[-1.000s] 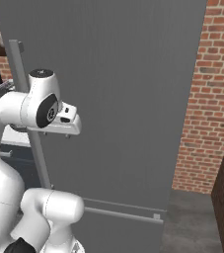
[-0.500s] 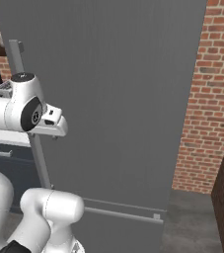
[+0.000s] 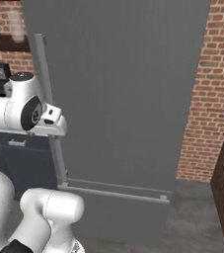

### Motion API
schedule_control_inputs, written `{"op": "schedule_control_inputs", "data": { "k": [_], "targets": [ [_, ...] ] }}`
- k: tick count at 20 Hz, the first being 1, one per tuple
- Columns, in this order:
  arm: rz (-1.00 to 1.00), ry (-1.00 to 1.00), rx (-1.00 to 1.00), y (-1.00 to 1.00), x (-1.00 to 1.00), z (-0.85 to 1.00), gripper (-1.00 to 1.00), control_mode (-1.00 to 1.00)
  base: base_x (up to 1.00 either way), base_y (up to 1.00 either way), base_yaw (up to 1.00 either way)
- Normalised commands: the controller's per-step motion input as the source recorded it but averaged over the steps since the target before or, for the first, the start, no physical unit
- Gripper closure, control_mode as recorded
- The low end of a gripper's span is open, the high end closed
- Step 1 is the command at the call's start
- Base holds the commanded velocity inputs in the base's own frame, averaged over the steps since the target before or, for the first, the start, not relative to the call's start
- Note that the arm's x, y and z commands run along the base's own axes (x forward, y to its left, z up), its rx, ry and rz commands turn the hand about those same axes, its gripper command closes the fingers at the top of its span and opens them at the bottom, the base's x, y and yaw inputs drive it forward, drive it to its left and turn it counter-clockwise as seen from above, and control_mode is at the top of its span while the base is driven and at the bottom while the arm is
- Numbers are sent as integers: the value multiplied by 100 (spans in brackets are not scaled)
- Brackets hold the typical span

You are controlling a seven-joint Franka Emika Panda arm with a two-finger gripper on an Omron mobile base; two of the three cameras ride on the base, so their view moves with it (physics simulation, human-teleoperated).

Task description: Grab a lemon wedge from the fridge and one ice cube from the ice bowl, and put them in the glass of lemonade.

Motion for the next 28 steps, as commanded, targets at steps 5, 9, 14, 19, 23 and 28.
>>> {"op": "schedule_control_inputs", "data": {
  "k": [5, 9, 14, 19, 23, 28],
  "targets": [
    [0, 0, 0, 0, 0, 0, -100, 100, -26, 54, -22],
    [0, 0, 0, 0, 0, 0, -100, 100, -9, 60, -32],
    [0, 0, 0, 0, 0, 0, -100, 100, -1, 59, -36],
    [0, 0, 0, 0, 0, 0, -100, 100, -7, 47, -32],
    [0, 0, 0, 0, 0, 0, -100, 100, -14, 13, -20],
    [0, 0, 0, 0, 0, 0, -100, 100, -44, -2, -5]
  ]
}}
